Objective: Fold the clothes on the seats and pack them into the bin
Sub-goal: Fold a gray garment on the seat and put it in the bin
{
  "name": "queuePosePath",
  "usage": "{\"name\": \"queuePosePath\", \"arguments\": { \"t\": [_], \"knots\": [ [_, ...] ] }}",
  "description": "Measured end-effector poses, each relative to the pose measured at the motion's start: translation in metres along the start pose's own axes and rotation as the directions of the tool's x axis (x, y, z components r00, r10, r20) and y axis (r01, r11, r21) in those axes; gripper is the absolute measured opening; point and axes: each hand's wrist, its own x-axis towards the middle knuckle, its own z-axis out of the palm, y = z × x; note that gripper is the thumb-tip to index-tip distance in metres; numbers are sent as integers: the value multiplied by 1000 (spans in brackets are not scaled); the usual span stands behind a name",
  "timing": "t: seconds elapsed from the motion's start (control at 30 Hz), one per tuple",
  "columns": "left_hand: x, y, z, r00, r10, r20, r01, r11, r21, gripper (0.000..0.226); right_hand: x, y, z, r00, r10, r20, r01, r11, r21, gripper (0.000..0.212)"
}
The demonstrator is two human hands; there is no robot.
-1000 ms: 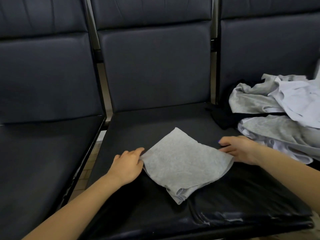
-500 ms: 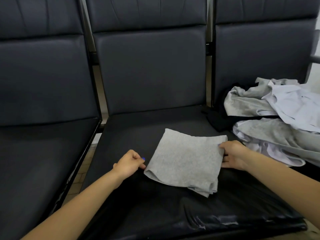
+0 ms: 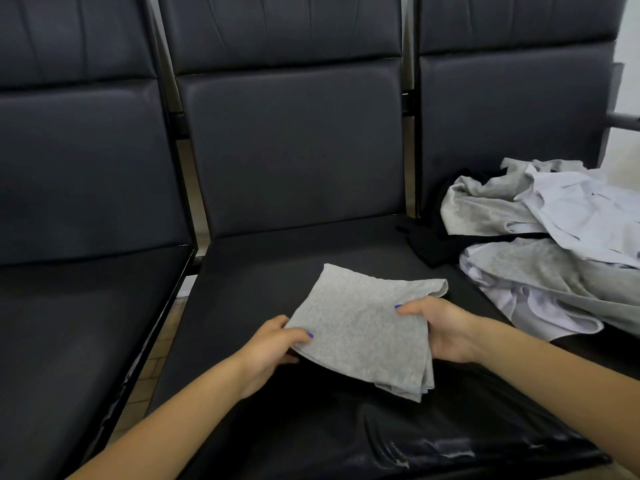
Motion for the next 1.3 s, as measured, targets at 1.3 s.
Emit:
{"name": "queuePosePath", "arguments": {
  "t": [1.3],
  "knots": [
    [-16, 2, 15, 965, -233, 123, 248, 960, -131, 24, -20, -5, -8, 998, -2, -69, -15, 966, -257, 29]
  ]
}}
